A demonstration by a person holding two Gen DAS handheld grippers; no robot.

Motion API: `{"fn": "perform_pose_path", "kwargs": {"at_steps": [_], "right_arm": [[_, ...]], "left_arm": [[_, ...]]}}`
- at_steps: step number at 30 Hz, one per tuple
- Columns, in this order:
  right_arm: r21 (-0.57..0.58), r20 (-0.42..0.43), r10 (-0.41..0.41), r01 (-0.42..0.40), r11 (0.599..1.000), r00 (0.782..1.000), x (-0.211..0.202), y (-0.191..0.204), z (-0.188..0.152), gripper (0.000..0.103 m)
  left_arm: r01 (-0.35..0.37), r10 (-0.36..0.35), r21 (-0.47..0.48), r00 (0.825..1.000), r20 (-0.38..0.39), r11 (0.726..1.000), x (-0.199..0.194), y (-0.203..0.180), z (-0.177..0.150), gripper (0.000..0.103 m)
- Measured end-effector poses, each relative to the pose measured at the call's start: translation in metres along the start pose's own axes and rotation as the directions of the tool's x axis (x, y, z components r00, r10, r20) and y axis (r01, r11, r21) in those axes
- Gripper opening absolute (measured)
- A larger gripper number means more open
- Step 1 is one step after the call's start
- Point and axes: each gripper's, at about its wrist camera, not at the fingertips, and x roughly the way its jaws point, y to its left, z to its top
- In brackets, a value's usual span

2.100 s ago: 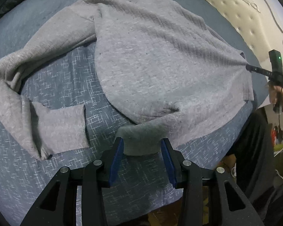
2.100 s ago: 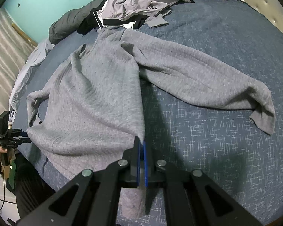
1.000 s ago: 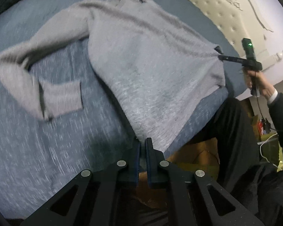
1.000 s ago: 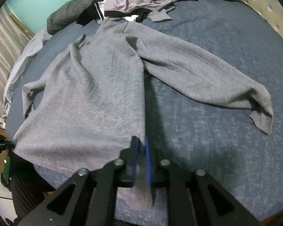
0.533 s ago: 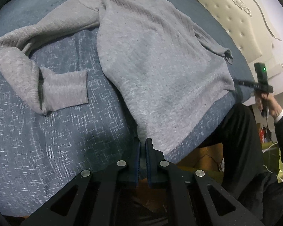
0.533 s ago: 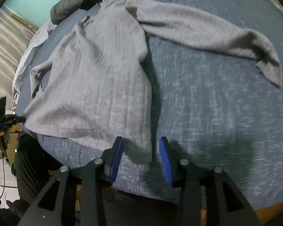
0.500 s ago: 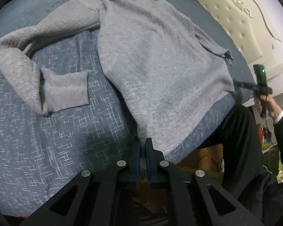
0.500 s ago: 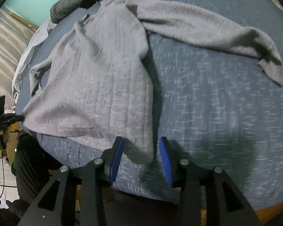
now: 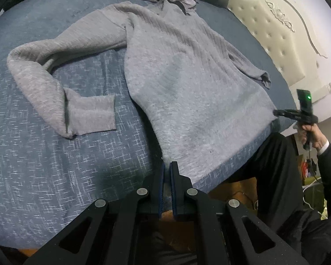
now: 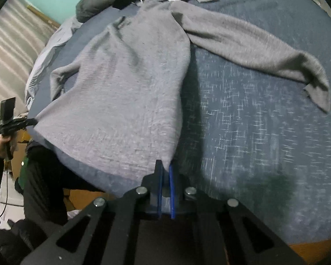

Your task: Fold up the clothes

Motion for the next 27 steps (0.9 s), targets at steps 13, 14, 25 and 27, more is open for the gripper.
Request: {"fn": "perform_pose_path", "kwargs": {"at_steps": [13, 14, 25, 27], "right_arm": [[-0.019, -0.093, -0.019, 0.017, 1.0, 0.995, 0.03, 0.007, -0.02, 0.005], [-0.012, -0.089, -0.02, 0.019, 1.0, 0.996, 0.031, 0.006, -0.019, 0.005], [0.021, 0.009, -0.029, 0.028, 0.999, 1.0, -0.009, -0.017, 0.0, 0.023], [0.027, 0.052, -0.043, 0.041, 0.999, 0.998, -0.017, -0.022, 0.016, 0.027]], "left_arm": [[-0.056, 0.051, -0.056, 0.996, -0.076, 0.997, 0.02, 0.021, -0.02, 0.006], [-0.061, 0.056, -0.065, 0.995, -0.083, 0.996, 0.025, 0.023, -0.021, 0.006], [-0.147, 0.136, -0.109, 0.986, -0.098, 0.983, 0.007, 0.038, -0.005, 0.017], [-0.151, 0.145, -0.126, 0.988, -0.061, 0.98, -0.004, 0.043, 0.008, 0.017]]}}
